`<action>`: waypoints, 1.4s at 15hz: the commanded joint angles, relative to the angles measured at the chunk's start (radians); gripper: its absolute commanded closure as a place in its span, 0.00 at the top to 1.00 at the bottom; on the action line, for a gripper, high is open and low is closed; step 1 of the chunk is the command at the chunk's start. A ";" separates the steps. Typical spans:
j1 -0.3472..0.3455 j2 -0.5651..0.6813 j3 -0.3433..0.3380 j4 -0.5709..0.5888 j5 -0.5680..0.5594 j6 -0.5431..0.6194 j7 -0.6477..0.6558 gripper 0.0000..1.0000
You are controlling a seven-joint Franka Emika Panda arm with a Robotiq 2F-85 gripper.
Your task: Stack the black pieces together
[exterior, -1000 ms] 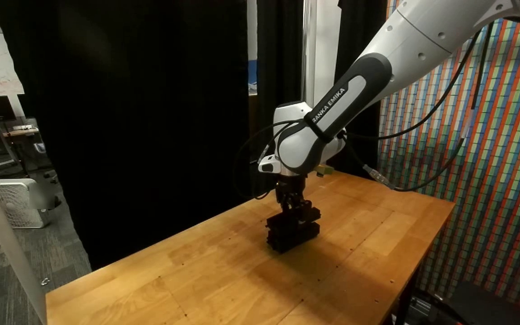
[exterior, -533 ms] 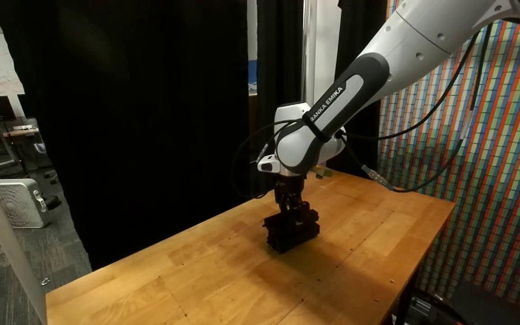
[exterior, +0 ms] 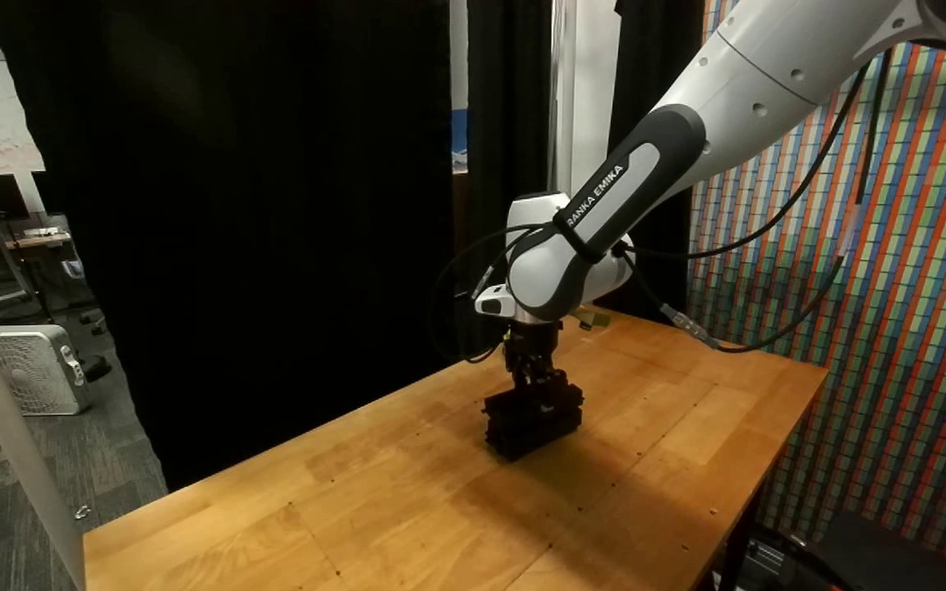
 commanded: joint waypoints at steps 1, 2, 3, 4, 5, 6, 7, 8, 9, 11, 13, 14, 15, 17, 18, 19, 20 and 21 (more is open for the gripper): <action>-0.021 0.001 0.016 -0.006 0.016 0.027 -0.024 0.45; -0.022 0.003 0.016 -0.007 0.015 0.029 -0.025 0.45; -0.024 0.004 0.017 -0.008 0.016 0.031 -0.026 0.45; -0.024 0.006 0.017 -0.008 0.015 0.034 -0.027 0.45; -0.025 0.006 0.017 -0.010 0.015 0.037 -0.027 0.45; -0.026 0.007 0.016 -0.011 0.013 0.040 -0.027 0.45; -0.026 0.009 0.016 -0.011 0.013 0.041 -0.027 0.45; -0.027 0.009 0.016 -0.012 0.013 0.041 -0.028 0.45; -0.027 0.009 0.016 -0.012 0.012 0.041 -0.029 0.45; -0.028 0.011 0.017 -0.011 0.011 0.039 -0.033 0.45; -0.028 0.013 0.017 -0.011 0.011 0.039 -0.037 0.45; -0.028 0.014 0.017 -0.010 0.010 0.039 -0.039 0.45; -0.027 0.015 0.016 -0.009 0.008 0.038 -0.040 0.45; -0.026 0.017 0.017 -0.007 0.007 0.037 -0.042 0.45; -0.026 0.018 0.017 -0.006 0.006 0.037 -0.044 0.45; -0.025 0.019 0.017 -0.005 0.004 0.037 -0.046 0.45; -0.024 0.019 0.017 -0.004 0.003 0.036 -0.048 0.45; -0.023 0.020 0.017 -0.003 0.000 0.035 -0.048 0.45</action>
